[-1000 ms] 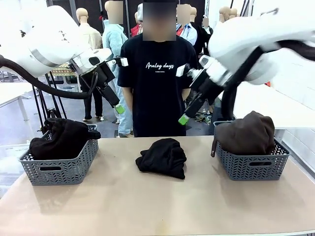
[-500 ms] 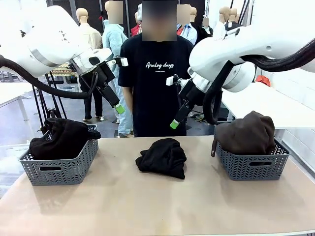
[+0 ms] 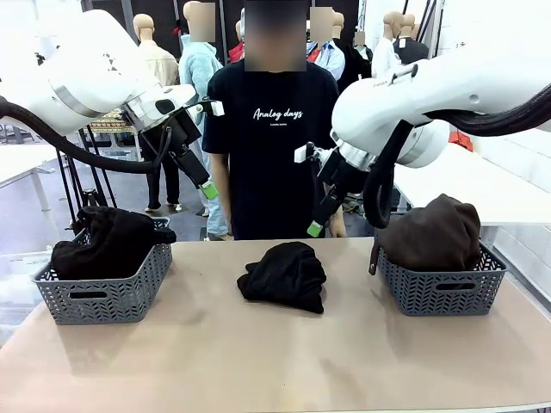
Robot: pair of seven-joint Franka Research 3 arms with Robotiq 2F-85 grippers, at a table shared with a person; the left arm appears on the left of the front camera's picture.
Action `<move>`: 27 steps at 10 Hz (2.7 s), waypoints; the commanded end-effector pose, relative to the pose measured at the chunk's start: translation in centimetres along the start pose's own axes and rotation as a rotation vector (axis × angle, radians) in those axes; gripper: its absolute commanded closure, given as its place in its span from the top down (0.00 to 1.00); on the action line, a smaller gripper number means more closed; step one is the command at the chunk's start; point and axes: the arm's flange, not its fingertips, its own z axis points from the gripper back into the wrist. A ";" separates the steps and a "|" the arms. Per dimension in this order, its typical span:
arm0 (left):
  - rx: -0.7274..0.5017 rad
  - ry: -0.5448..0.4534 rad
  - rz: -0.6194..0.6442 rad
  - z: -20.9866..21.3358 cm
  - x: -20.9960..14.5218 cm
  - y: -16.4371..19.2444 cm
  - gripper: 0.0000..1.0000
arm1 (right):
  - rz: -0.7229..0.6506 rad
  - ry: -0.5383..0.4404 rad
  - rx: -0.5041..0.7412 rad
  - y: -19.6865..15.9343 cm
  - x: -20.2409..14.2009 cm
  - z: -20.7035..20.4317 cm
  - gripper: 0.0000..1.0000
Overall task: Sort the tops and bottoms.
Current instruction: Lift clothes from the center of the table with your right hand.
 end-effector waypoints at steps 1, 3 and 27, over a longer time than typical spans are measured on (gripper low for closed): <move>0.002 -0.003 0.001 0.2 -0.1 0.0 1.00 | -0.019 0.060 -0.002 -2.3 3.8 -2.1 1.00; 0.002 -0.003 0.001 0.2 -0.1 0.0 1.00 | -0.013 0.149 -0.011 -3.7 6.9 -5.3 1.00; 0.002 -0.003 0.001 0.2 -0.1 0.0 1.00 | -0.064 0.446 0.052 -6.1 7.0 -19.9 0.00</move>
